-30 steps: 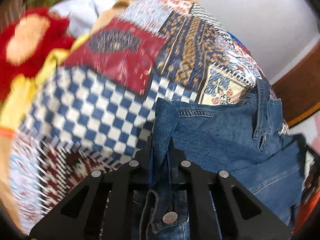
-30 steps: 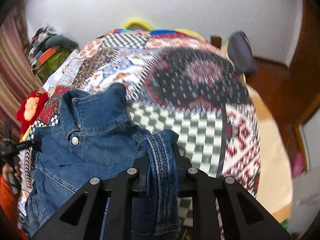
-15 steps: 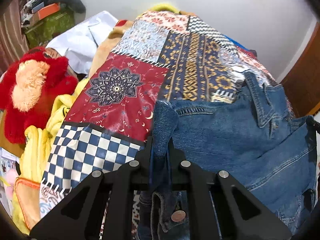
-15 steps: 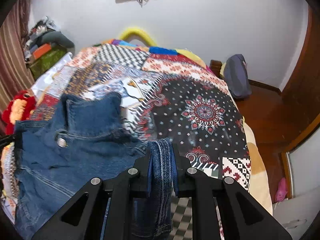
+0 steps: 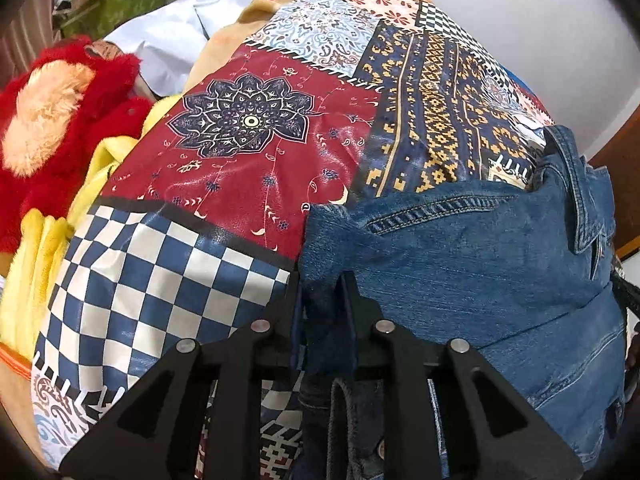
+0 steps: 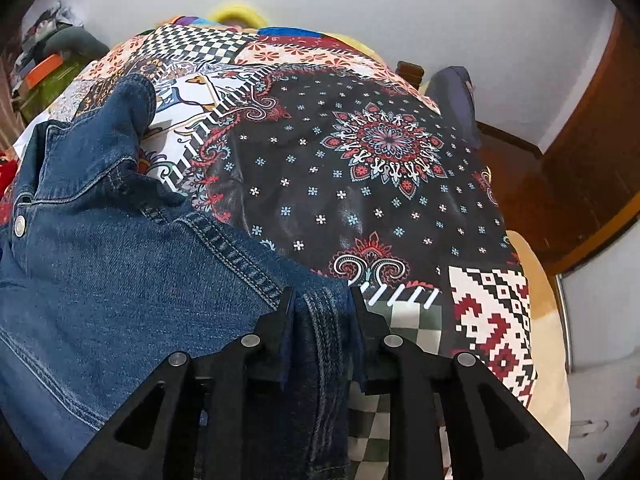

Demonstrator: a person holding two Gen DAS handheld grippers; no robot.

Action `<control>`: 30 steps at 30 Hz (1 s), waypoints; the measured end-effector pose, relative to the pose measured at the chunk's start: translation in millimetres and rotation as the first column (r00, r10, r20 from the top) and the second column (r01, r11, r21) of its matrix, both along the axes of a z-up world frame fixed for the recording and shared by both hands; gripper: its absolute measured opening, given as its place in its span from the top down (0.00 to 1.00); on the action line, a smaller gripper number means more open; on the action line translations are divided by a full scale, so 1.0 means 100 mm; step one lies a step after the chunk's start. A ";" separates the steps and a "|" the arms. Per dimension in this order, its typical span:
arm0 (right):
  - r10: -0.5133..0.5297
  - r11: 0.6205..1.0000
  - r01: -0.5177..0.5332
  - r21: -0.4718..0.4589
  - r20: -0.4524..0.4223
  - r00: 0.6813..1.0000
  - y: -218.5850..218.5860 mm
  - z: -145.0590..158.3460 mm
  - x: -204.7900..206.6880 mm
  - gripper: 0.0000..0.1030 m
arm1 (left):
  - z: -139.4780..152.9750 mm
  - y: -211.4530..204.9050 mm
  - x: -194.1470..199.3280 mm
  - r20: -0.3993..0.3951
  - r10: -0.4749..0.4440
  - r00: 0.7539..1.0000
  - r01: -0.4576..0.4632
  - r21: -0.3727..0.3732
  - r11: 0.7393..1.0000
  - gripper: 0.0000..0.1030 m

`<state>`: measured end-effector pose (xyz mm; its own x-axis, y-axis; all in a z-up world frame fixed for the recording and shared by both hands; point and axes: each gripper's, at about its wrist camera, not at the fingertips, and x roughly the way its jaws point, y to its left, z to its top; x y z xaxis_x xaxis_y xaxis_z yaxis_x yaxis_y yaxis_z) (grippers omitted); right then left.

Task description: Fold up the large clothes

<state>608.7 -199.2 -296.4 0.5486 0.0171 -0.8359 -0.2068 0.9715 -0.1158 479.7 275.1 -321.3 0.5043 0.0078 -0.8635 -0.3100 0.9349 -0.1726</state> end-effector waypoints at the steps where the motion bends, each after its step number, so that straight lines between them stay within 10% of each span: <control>1: 0.004 1.000 -0.004 -0.018 -0.004 1.000 0.02 0.00 -0.01 0.80 | 0.01 -0.02 0.00 -0.005 -0.009 1.000 0.009 0.019 1.000 0.81; 4: 0.022 0.997 -0.022 -0.067 -0.003 1.000 0.08 0.01 -0.06 0.79 | 0.02 -0.09 -0.02 -0.026 -0.032 0.999 0.034 0.076 0.997 0.81; 8: -0.020 0.977 0.029 -0.209 0.046 0.999 0.09 0.01 -0.13 0.29 | 0.04 -0.11 -0.10 -0.054 -0.047 0.997 0.052 0.095 0.994 0.81; 18: -0.028 0.997 0.032 -0.070 0.066 0.997 -0.14 0.55 -0.54 0.29 | 0.45 -0.15 -0.45 -0.012 -0.024 1.000 0.025 0.116 0.993 0.77; 30: 0.014 0.992 -0.035 0.124 0.171 0.985 -0.22 1.44 -1.62 0.17 | 1.45 -0.79 -1.30 0.199 -0.158 0.967 0.117 0.203 0.972 0.32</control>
<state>446.3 -221.0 -152.1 0.6801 0.1315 -0.7212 -0.2187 0.9754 -0.0284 349.3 195.8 -176.4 0.6837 0.0774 -0.7256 -0.1514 0.9878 -0.0373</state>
